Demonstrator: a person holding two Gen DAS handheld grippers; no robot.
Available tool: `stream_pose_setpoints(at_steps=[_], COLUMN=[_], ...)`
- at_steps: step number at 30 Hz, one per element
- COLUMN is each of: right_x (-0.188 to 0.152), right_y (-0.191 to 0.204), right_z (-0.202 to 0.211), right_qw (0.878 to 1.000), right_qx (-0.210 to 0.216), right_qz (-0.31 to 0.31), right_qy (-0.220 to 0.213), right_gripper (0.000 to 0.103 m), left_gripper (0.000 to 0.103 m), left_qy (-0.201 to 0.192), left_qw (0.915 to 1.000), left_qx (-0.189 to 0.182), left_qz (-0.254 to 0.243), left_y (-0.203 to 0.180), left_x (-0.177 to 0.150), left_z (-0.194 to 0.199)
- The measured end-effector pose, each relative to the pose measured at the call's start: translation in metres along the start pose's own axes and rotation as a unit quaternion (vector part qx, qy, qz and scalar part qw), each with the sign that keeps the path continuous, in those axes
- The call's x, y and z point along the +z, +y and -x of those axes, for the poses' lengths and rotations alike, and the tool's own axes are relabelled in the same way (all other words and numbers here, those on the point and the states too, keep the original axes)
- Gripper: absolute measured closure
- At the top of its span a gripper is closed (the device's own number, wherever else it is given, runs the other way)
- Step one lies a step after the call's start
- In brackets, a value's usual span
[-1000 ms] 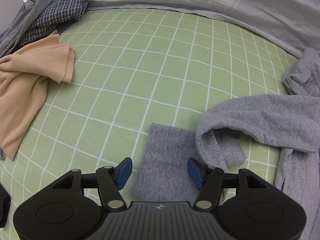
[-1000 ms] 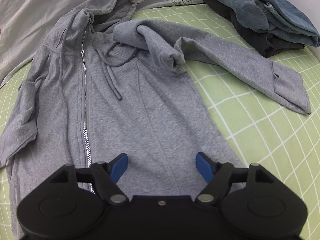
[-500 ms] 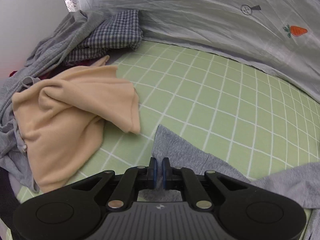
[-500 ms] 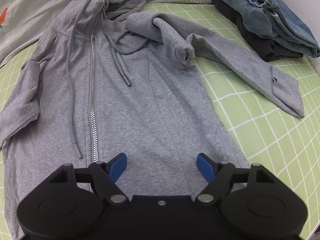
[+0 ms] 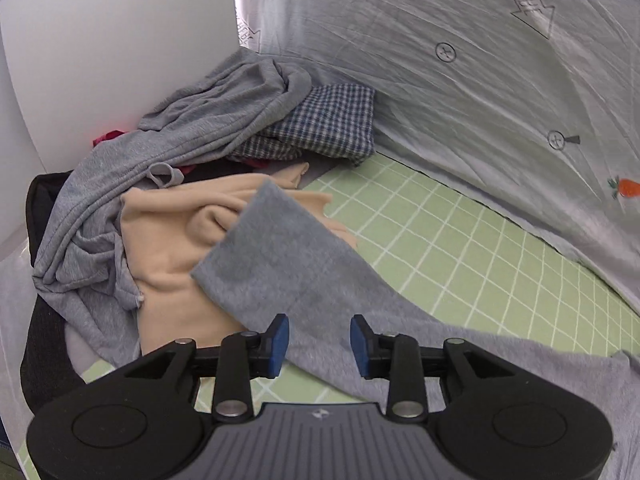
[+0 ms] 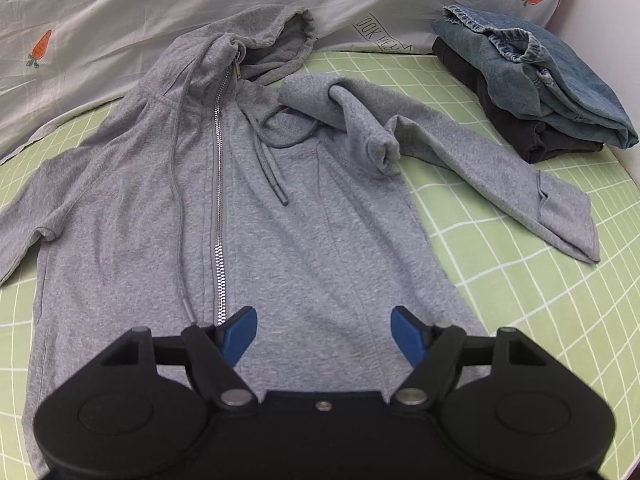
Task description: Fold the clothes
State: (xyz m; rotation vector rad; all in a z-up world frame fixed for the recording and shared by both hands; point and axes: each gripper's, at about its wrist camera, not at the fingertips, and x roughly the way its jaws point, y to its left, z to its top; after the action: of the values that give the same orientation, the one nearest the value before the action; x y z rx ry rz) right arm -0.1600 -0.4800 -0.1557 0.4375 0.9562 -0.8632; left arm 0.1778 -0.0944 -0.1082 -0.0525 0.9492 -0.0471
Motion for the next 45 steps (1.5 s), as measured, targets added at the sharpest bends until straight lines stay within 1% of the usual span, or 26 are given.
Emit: stream_pose_setpoints(at_steps=[2,3,5,7,11,13,17,18,19,21,23,24,26,27,28,29,30,32,34,36,40,45], right_x=[-0.007,-0.011,-0.02,-0.031,-0.049,-0.055,-0.063,-0.064,-0.065,-0.069,-0.072,-0.075,-0.079,-0.081,-0.083,-0.085,-0.087,-0.09,-0.092,-0.093,-0.102,-0.117], right_y=[-0.005,-0.008,-0.017,-0.028,-0.049,-0.058,-0.078,-0.085,-0.092,-0.102,-0.111,-0.116,-0.123,-0.125,-0.125,-0.126,-0.126,-0.124,-0.124,-0.124,-0.115,-0.088], right_z=[0.005,0.007,0.011,0.014,0.019,0.022,0.029,0.031,0.032,0.031,0.027,0.026,0.025,0.024,0.022,0.021,0.02,0.022,0.024,0.025,0.029,0.04], right_qw=[1.0,1.0,1.0,1.0,1.0,1.0,0.999,1.0,1.0,1.0,1.0,1.0,1.0,0.999,0.999,0.998,0.997,0.997,0.996,0.995,0.991,0.985], right_qx=[-0.001,-0.003,-0.005,-0.009,-0.013,-0.014,-0.021,-0.017,-0.013,-0.019,-0.021,-0.011,0.017,0.03,0.042,0.054,0.064,0.068,0.083,0.097,0.129,0.158], right_qz=[0.005,0.007,0.006,0.004,0.007,0.015,0.028,0.024,0.021,0.02,0.018,0.012,-0.003,-0.008,-0.011,-0.013,-0.016,-0.011,-0.01,-0.009,0.002,0.058], right_qy=[-0.005,-0.006,-0.006,-0.004,0.006,0.006,0.003,0.0,-0.003,0.001,0.008,0.011,0.014,0.018,0.022,0.027,0.031,0.027,0.028,0.029,0.03,0.037], right_gripper=[0.028,0.028,0.028,0.028,0.028,0.027,0.027,0.026,0.025,0.025,0.025,0.025,0.03,0.036,0.048,0.057,0.061,0.066,0.075,0.079,0.08,0.081], left_gripper=[0.065,0.065,0.065,0.065,0.065,0.064,0.061,0.059,0.058,0.056,0.054,0.054,0.054,0.056,0.06,0.066,0.082,0.097,0.097,0.098,0.098,0.098], left_qy=[0.014,0.032,0.066,0.086,0.11,0.12,0.16,0.17,0.174,0.171,0.178,0.183,0.189,0.19,0.191,0.194,0.196,0.192,0.187,0.184,0.17,0.158], left_qw=[0.9996,0.9985,0.994,0.988,0.9705,0.9625,0.944,0.9386,0.9371,0.9398,0.9438,0.9467,0.9519,0.9543,0.9565,0.9566,0.9567,0.9615,0.9645,0.9669,0.9722,0.977], left_qx=[-0.024,-0.043,-0.075,-0.095,-0.128,-0.145,-0.199,-0.213,-0.211,-0.199,-0.189,-0.18,-0.161,-0.152,-0.143,-0.146,-0.149,-0.132,-0.135,-0.13,-0.104,-0.07], left_qz=[-0.006,-0.014,-0.044,-0.085,-0.172,-0.196,-0.209,-0.212,-0.216,-0.218,-0.205,-0.195,-0.18,-0.174,-0.167,-0.161,-0.155,-0.145,-0.129,-0.119,-0.123,-0.124], left_y=[-0.007,-0.015,-0.033,-0.054,-0.093,-0.108,-0.133,-0.139,-0.145,-0.152,-0.156,-0.156,-0.157,-0.157,-0.157,-0.157,-0.157,-0.156,-0.15,-0.142,-0.122,-0.084], left_x=[-0.017,-0.031,-0.058,-0.084,-0.127,-0.144,-0.17,-0.176,-0.183,-0.193,-0.201,-0.203,-0.206,-0.207,-0.208,-0.208,-0.208,-0.21,-0.211,-0.211,-0.212,-0.217], left_z=[0.009,0.012,0.018,0.027,0.044,0.05,0.051,0.052,0.052,0.054,0.051,0.048,0.045,0.043,0.042,0.042,0.042,0.043,0.044,0.046,0.054,0.066])
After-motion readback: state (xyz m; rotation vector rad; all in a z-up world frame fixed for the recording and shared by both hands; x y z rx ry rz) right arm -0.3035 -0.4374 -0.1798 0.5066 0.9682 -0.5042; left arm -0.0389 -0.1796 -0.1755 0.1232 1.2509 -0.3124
